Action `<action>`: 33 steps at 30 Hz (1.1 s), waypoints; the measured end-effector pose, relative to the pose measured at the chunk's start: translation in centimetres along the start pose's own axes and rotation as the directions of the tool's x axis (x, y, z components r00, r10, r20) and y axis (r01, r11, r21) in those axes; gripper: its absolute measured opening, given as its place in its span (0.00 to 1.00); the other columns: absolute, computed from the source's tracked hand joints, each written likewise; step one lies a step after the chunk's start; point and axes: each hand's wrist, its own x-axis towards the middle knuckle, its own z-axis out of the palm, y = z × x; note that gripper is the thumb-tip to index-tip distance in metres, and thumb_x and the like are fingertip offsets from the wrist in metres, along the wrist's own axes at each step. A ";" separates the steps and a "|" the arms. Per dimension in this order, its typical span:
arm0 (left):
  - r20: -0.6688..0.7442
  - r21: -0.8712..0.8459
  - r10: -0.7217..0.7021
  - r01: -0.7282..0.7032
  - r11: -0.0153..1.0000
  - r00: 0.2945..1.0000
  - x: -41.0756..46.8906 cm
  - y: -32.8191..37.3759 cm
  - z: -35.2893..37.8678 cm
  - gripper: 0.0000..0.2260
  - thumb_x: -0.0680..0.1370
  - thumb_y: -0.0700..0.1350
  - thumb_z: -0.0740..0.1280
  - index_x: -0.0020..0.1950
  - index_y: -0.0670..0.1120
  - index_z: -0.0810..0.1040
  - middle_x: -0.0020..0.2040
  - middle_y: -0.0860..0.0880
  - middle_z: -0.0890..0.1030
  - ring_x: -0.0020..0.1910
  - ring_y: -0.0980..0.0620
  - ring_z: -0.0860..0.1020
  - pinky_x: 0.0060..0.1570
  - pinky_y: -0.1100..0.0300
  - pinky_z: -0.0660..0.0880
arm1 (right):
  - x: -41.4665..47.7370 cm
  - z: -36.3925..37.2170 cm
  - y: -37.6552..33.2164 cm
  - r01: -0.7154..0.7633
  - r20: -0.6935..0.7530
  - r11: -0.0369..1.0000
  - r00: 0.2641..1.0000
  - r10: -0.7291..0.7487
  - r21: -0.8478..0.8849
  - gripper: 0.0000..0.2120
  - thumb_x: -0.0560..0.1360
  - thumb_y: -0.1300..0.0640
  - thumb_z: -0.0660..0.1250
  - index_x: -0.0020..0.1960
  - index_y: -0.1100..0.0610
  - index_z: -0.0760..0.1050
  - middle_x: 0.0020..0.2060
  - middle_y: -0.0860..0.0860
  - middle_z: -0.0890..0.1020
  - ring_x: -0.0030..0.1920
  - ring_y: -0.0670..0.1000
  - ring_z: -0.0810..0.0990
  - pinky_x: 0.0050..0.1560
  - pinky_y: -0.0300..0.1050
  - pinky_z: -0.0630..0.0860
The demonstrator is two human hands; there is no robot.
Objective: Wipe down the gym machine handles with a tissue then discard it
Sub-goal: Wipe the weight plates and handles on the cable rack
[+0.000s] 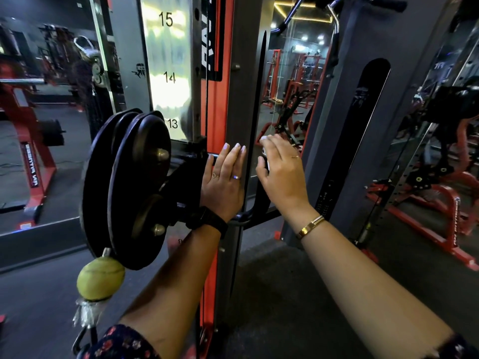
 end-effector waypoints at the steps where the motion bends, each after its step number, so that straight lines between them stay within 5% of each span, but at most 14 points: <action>1: -0.002 -0.004 -0.001 0.001 1.000 1.000 0.0 0.0 0.0 0.24 0.78 0.40 0.56 0.76 0.43 0.65 0.74 0.47 0.66 0.76 0.47 0.60 0.76 0.51 0.49 | 0.7 -0.1 0.1 0.015 0.028 1.000 0.999 -0.015 0.003 0.17 0.76 0.56 0.58 0.60 0.63 0.77 0.55 0.57 0.80 0.58 0.57 0.78 0.62 0.49 0.72; 5: -0.008 -0.024 -0.004 0.004 1.000 1.000 0.0 0.1 -0.1 0.24 0.78 0.40 0.56 0.76 0.43 0.65 0.74 0.47 0.66 0.75 0.47 0.61 0.76 0.50 0.50 | 1.7 -0.4 0.8 -0.065 0.100 0.998 0.993 0.064 0.012 0.20 0.75 0.49 0.57 0.56 0.62 0.78 0.47 0.56 0.82 0.48 0.56 0.81 0.51 0.49 0.75; 9: -0.004 -0.017 -0.003 0.003 1.000 1.000 0.1 0.1 -0.2 0.24 0.78 0.41 0.56 0.76 0.43 0.65 0.74 0.47 0.66 0.75 0.47 0.61 0.76 0.51 0.50 | -1.0 0.0 0.5 -0.100 -0.047 0.991 0.994 0.096 -0.094 0.21 0.78 0.48 0.60 0.64 0.61 0.75 0.58 0.55 0.81 0.57 0.52 0.80 0.62 0.55 0.73; 13: 0.002 -0.025 -0.005 0.005 1.000 1.000 0.0 0.1 0.0 0.25 0.77 0.40 0.59 0.76 0.43 0.64 0.74 0.47 0.66 0.76 0.47 0.61 0.76 0.50 0.49 | -0.5 0.3 0.5 0.066 -0.039 0.987 0.997 -0.072 -0.144 0.17 0.78 0.55 0.60 0.64 0.60 0.76 0.60 0.55 0.79 0.62 0.53 0.77 0.66 0.57 0.70; 18: 0.013 -0.040 -0.027 0.027 0.999 1.000 0.2 0.3 -0.2 0.23 0.80 0.42 0.49 0.75 0.42 0.66 0.74 0.47 0.65 0.75 0.46 0.62 0.76 0.49 0.51 | 2.4 0.0 1.3 0.145 0.139 0.989 0.980 -0.144 -0.002 0.16 0.75 0.54 0.56 0.54 0.61 0.77 0.46 0.56 0.80 0.47 0.57 0.80 0.48 0.53 0.78; 22: 0.012 -0.058 -0.025 0.026 0.998 1.000 0.2 0.4 -0.3 0.24 0.81 0.43 0.47 0.74 0.42 0.67 0.73 0.46 0.68 0.74 0.46 0.64 0.75 0.48 0.54 | 1.6 0.3 3.0 0.438 0.061 0.888 0.899 -0.434 -0.140 0.12 0.79 0.62 0.61 0.59 0.62 0.78 0.58 0.57 0.80 0.62 0.57 0.77 0.60 0.53 0.75; 25: 0.012 -0.060 -0.020 0.021 0.998 1.000 0.2 0.3 -0.4 0.24 0.82 0.44 0.46 0.74 0.43 0.68 0.73 0.46 0.69 0.74 0.47 0.64 0.75 0.49 0.53 | 0.6 -1.2 5.3 0.595 0.044 0.775 0.798 -0.601 -0.213 0.18 0.80 0.67 0.60 0.68 0.60 0.73 0.68 0.55 0.73 0.70 0.54 0.69 0.68 0.52 0.68; 29: -0.008 -0.045 -0.015 0.014 0.999 1.000 0.1 0.2 -0.1 0.23 0.81 0.42 0.49 0.75 0.44 0.66 0.74 0.48 0.65 0.75 0.48 0.62 0.76 0.50 0.53 | 0.8 -2.0 6.5 0.629 0.018 0.756 0.771 -0.637 -0.183 0.19 0.80 0.59 0.62 0.70 0.60 0.71 0.70 0.56 0.71 0.71 0.54 0.68 0.68 0.52 0.68; 33: -0.033 -0.065 -0.023 0.020 0.998 0.999 0.1 0.2 0.0 0.23 0.79 0.40 0.53 0.74 0.43 0.67 0.73 0.48 0.66 0.75 0.48 0.63 0.75 0.49 0.54 | 2.3 -1.4 4.8 0.681 0.144 0.721 0.732 -0.665 -0.128 0.18 0.81 0.52 0.59 0.62 0.61 0.78 0.64 0.57 0.77 0.68 0.55 0.73 0.68 0.52 0.69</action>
